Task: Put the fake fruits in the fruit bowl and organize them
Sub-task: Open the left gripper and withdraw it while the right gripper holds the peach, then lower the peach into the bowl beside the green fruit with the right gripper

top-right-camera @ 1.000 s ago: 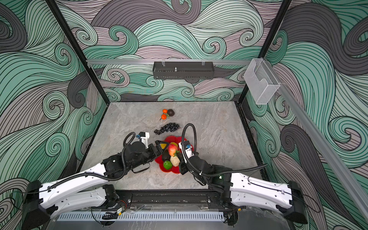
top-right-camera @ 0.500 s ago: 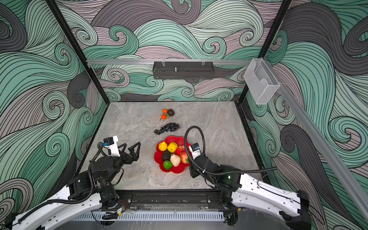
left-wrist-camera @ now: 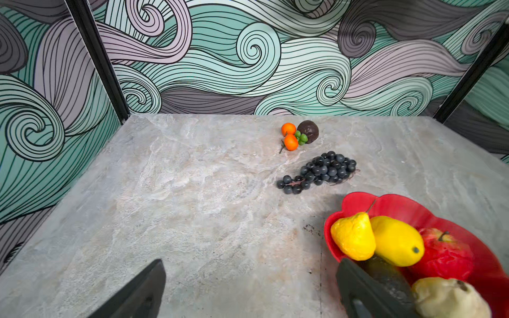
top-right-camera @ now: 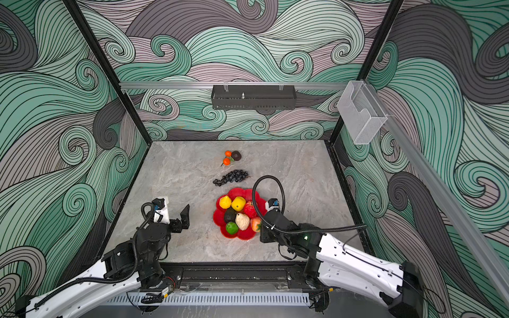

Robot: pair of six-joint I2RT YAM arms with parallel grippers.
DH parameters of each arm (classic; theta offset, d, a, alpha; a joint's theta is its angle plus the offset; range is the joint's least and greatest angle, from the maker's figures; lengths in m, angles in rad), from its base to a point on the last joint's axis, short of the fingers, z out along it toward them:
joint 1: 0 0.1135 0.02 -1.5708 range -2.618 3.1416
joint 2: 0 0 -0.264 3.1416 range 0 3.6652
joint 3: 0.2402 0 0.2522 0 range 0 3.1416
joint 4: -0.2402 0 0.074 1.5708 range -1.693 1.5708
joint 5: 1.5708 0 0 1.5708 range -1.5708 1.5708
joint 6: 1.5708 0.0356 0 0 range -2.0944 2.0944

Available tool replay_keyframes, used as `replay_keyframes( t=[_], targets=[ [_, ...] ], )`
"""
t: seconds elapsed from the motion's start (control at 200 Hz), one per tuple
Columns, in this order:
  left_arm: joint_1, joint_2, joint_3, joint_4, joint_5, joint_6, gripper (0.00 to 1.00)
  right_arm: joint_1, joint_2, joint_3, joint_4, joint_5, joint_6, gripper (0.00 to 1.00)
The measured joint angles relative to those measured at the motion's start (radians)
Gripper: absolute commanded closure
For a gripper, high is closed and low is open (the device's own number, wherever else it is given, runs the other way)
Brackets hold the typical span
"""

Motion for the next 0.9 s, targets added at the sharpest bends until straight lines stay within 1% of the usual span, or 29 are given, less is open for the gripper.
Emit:
replay_keyframes(
  t=[0.225,0.52,0.901],
  targets=[
    [0.000,-0.004,-0.031,0.012,-0.006,0.032,0.02,-0.014,0.066,0.000,0.000,-0.039,0.092,1.00],
    [0.000,-0.005,-0.031,0.019,-0.005,0.037,0.01,-0.014,0.139,0.028,0.001,-0.042,0.170,1.00],
    [0.000,-0.011,-0.031,0.019,-0.005,0.037,0.02,-0.015,0.208,0.154,-0.048,-0.032,0.169,1.00]
  ],
)
